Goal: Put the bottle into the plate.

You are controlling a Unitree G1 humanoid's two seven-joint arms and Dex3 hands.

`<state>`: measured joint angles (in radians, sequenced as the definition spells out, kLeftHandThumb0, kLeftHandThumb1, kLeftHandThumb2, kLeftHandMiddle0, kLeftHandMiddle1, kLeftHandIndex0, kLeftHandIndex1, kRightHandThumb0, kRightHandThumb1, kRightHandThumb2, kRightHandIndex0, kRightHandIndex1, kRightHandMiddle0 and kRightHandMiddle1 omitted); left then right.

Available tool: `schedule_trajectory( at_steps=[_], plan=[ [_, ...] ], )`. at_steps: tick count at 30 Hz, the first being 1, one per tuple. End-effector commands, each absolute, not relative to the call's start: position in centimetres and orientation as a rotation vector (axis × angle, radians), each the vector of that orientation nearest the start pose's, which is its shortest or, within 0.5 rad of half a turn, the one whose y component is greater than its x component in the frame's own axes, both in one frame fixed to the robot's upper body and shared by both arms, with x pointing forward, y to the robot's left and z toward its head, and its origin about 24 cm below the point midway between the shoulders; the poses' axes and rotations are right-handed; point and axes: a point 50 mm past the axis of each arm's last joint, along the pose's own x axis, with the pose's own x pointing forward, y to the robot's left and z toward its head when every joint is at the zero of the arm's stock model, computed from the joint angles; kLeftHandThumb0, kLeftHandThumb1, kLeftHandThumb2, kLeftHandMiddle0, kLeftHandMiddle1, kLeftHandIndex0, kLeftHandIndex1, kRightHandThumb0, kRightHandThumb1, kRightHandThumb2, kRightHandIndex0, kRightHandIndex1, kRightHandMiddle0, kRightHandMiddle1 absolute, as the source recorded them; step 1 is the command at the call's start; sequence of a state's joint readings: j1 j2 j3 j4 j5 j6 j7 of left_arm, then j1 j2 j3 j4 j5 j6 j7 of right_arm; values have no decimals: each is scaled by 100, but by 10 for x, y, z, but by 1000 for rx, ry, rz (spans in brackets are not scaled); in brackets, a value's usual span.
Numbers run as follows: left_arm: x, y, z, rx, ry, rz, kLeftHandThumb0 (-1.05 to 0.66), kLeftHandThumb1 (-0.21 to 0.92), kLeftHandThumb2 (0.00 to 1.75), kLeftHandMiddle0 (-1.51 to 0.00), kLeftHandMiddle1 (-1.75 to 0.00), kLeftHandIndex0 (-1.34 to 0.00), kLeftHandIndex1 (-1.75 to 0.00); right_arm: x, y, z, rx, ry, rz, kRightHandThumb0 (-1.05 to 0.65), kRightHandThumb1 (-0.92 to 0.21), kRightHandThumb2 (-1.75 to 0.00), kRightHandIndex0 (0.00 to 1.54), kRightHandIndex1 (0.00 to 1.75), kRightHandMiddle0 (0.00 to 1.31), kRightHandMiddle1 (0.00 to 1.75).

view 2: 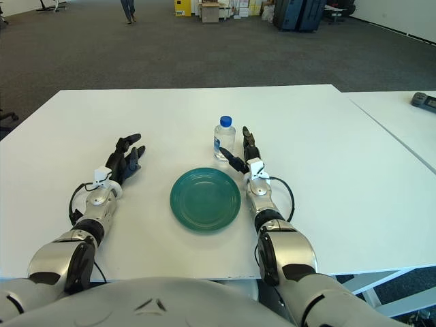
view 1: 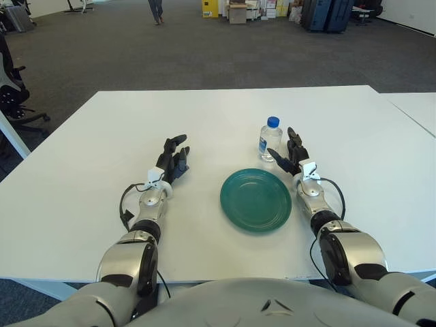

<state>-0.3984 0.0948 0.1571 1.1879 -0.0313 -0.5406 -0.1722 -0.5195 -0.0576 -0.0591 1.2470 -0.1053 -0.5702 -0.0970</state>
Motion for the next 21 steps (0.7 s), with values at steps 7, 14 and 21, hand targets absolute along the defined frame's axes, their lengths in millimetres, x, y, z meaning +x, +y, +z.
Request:
schedule_trajectory(
  at_steps=[7,14,21],
  plan=[
    [266,173,-67,-23,315,-68,-81,92,87,-48,-9,0,-91,305,-140,-37,-221,224,57,-94,-88,-11,1,0,1,1],
    [266,173,-68,-18,317,-67,-82,92,87,-46,-8,0,-89,310,-137,-34,-215,226,71,-93,-87,-10,2,1,1,1],
    [265,172,-68,-9,326,-62,-80,92,88,-46,-8,0,-88,313,-134,-31,-212,222,90,-90,-86,-9,2,1,1,3]
  ],
)
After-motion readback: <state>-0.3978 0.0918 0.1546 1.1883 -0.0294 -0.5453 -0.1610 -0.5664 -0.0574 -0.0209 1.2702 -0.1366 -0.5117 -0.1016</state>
